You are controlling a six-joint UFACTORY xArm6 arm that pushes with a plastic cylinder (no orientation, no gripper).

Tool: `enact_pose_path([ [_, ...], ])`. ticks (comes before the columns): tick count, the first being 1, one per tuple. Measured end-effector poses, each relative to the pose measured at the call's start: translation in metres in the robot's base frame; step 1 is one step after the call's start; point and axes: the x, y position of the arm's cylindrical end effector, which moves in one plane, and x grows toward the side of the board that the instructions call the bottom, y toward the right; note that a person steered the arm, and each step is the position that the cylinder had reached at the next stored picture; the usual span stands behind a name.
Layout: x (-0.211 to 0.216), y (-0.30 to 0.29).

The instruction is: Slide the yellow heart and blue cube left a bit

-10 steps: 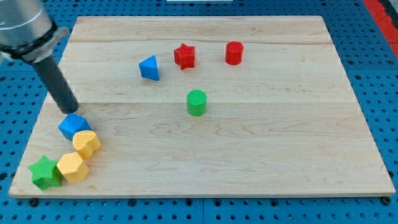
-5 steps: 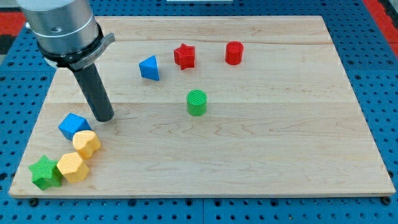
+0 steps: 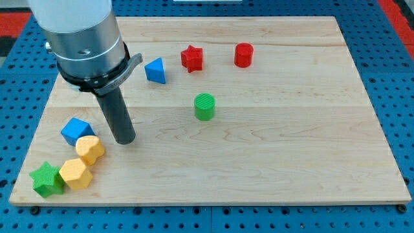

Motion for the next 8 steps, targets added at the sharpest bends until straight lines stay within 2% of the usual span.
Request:
enact_pose_path([
  [2,0.001,-0.008],
  [4,0.019,-0.003],
  [8,0.019,-0.059],
])
